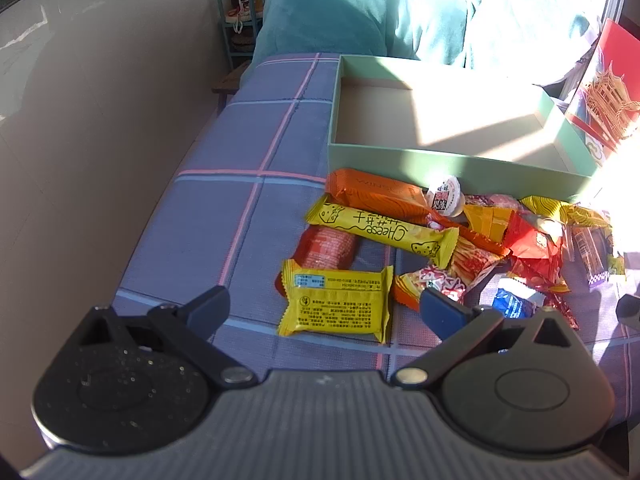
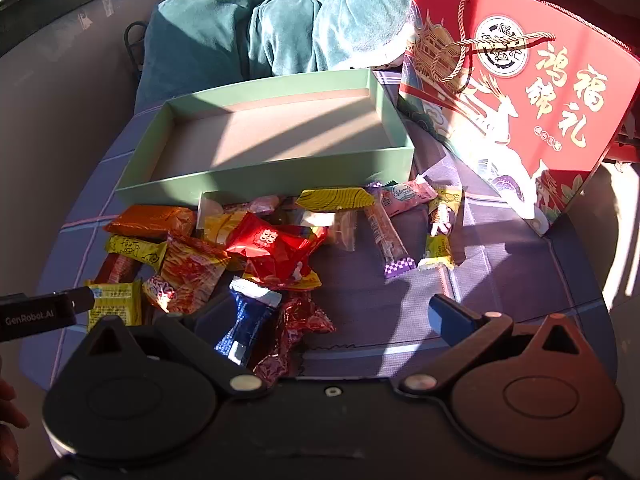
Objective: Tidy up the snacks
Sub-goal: 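Move the left tool toward the yellow square cake packet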
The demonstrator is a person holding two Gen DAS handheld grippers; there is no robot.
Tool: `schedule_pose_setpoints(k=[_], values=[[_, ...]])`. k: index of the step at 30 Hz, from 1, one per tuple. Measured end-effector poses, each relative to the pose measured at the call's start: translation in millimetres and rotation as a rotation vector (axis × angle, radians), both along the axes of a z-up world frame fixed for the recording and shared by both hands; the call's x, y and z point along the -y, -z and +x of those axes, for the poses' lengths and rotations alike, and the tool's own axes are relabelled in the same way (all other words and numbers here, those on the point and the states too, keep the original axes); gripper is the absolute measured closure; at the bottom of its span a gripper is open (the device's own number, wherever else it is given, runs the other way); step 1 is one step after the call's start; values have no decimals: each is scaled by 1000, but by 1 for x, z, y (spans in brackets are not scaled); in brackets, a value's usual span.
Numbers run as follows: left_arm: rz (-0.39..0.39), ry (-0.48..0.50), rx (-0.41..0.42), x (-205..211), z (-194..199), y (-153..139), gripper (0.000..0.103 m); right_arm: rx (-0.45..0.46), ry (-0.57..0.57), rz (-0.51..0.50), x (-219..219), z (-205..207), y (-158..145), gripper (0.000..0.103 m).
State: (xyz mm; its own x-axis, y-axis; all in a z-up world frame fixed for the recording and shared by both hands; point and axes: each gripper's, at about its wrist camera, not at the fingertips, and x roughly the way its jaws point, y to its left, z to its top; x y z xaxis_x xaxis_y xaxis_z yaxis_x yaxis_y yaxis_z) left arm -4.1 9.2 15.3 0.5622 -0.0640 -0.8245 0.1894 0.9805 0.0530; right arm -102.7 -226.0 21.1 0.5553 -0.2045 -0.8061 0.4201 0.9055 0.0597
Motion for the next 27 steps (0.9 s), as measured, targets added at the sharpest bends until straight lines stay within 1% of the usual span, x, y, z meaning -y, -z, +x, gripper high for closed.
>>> schedule_pose_setpoints(k=[12, 20, 24, 27], values=[[33, -14, -36, -1, 2, 7, 0, -11, -5, 11, 0, 1, 2, 0], [34, -30, -54, -5, 4, 13, 0, -33, -18, 15, -3, 4, 11, 0], [25, -44, -69, -9, 6, 19, 0, -40, -21, 18, -2, 5, 13, 0], [-7, -82, -112, -19, 12, 28, 0, -46, -17, 40, 2, 6, 16, 0]])
